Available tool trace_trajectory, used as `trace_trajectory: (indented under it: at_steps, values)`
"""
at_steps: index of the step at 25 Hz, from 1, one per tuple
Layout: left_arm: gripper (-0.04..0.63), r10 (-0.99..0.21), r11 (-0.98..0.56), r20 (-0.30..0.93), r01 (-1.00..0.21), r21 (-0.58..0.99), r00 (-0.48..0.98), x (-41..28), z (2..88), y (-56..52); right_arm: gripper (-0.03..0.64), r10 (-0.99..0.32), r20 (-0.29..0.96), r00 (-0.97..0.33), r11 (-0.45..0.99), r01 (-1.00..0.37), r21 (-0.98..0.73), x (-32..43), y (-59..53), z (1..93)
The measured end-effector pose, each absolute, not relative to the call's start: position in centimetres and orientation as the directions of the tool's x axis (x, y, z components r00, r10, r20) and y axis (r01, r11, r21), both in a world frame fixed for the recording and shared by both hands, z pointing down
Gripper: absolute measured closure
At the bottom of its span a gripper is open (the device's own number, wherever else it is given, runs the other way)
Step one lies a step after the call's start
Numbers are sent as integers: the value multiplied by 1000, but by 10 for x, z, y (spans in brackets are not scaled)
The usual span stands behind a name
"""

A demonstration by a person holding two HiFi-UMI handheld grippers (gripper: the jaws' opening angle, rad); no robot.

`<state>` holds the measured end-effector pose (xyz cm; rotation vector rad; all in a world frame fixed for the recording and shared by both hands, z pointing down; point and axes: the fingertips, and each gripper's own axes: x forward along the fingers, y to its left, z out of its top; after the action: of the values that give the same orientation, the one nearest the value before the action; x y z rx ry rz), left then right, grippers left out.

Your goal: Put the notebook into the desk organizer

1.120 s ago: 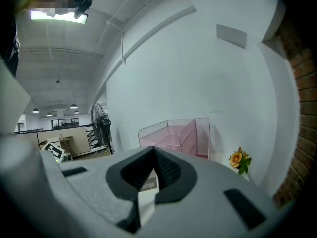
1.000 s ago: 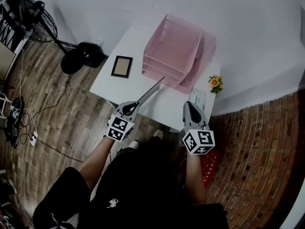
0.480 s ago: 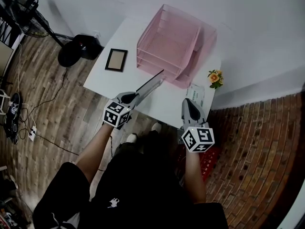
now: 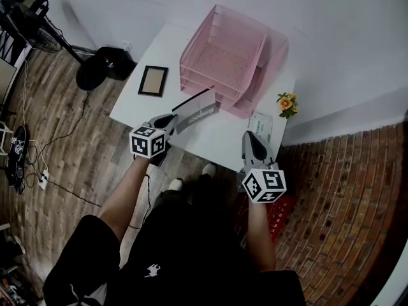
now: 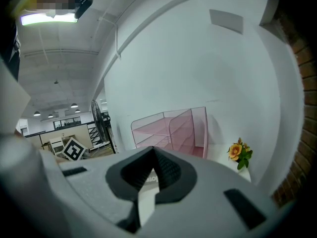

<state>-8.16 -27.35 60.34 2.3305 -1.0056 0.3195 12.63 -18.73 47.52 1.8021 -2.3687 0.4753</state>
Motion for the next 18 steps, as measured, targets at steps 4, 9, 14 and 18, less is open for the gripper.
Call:
trace_trajectory:
  at_steps: [4,9,14,18]
  values:
    - [586,-641,-469,421,-762,447,642,-92,608,-289,615,-910,303,-283,242,-956,-168,123,-189,481]
    - [586,-695,-402,433,-810,427,574,-97,615,-299,615,-899,311,-308,266,-949,-172,106,-196,488]
    - [586,-745,-331,457,-865,378,485,-98,622,-308,615,-883,340,-324,274,-943,-187,92,-212,506]
    - [586,-781,-226,449,-867,445,434,-104,625,-316,615,-864,371,-341,280,-937,-209,78,-223,524]
